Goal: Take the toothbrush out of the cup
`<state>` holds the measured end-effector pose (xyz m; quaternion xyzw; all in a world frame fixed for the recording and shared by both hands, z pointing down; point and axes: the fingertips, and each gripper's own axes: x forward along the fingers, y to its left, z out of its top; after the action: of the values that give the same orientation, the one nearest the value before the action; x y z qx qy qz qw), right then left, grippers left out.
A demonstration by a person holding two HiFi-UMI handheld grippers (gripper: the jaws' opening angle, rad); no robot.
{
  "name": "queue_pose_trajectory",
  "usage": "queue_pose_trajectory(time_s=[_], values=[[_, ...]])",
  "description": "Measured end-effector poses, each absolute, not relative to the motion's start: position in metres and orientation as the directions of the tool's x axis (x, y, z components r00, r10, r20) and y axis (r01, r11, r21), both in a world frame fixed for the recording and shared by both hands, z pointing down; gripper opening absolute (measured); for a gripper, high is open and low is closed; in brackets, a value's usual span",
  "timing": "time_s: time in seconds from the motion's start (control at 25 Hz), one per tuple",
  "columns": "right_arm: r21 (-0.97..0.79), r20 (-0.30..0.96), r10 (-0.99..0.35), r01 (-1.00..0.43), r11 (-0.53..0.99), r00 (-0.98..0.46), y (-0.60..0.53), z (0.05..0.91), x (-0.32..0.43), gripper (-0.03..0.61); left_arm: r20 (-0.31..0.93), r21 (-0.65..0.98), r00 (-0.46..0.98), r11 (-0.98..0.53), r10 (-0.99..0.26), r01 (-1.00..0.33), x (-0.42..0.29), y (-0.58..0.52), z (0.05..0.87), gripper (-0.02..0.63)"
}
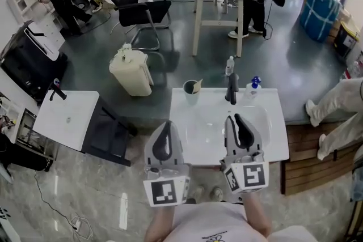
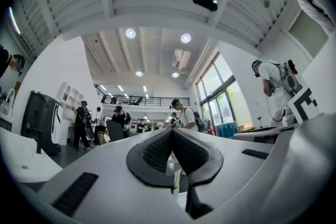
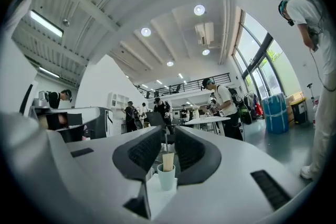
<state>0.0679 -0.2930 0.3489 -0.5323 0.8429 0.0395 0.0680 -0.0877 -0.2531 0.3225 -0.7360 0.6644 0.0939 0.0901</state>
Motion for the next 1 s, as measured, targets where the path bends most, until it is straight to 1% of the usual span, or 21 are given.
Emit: queue_pose_trajectory(time_s=[0.04, 0.16, 0.24, 0.32, 0.44, 0.64, 0.8, 1.0], values=[[-0.011, -0.156, -0.887, -0.897, 0.442, -0.435, -0.301, 0.347, 0.061, 0.055, -0.257, -0.004, 0.097, -0.099, -0.962, -0.995, -0.09, -0.255, 0.323, 0.015], [-0.006, -0.146, -0.877, -0.887, 0.463, -0.457, -0.326, 0.342, 0.036, 0.093, -0.239, -0.004, 0.088, -0.09, -0.967, -0.996, -0.099, -0.26, 0.327, 0.015], [-0.021, -0.14, -0.885, -0.892, 0.451, -0.444, -0.346, 0.342, 0.021, 0.125, -0.234, -0.005, 0.083, -0.084, -0.969, -0.996, -0.107, -0.266, 0.328, 0.015], [-0.079, -0.104, -0.906, -0.904, 0.419, -0.411, -0.369, 0.352, 0.011, 0.151, -0.229, -0.003, 0.078, -0.079, -0.97, -0.997, -0.114, -0.272, 0.331, 0.015], [-0.144, -0.007, -0.937, -0.927, 0.346, -0.349, -0.403, 0.387, -0.004, 0.162, -0.201, 0.015, 0.059, -0.063, -0.978, -0.998, -0.125, -0.278, 0.345, 0.015], [-0.162, 0.142, -0.946, -0.95, 0.267, -0.29, -0.448, 0.449, -0.029, 0.198, -0.128, 0.041, 0.02, -0.026, -0.992, -0.999, -0.142, -0.285, 0.378, 0.015], [-0.191, 0.223, -0.945, -0.961, 0.199, -0.24, -0.473, 0.488, -0.034, 0.198, -0.074, 0.047, 0.005, -0.008, -0.997, -0.999, -0.154, -0.286, 0.404, 0.015], [-0.14, 0.276, -0.936, -0.973, 0.186, -0.218, -0.495, 0.523, -0.044, 0.196, -0.016, -0.013, -0.04, 0.04, -0.999, -0.999, -0.174, -0.282, 0.433, 0.015]])
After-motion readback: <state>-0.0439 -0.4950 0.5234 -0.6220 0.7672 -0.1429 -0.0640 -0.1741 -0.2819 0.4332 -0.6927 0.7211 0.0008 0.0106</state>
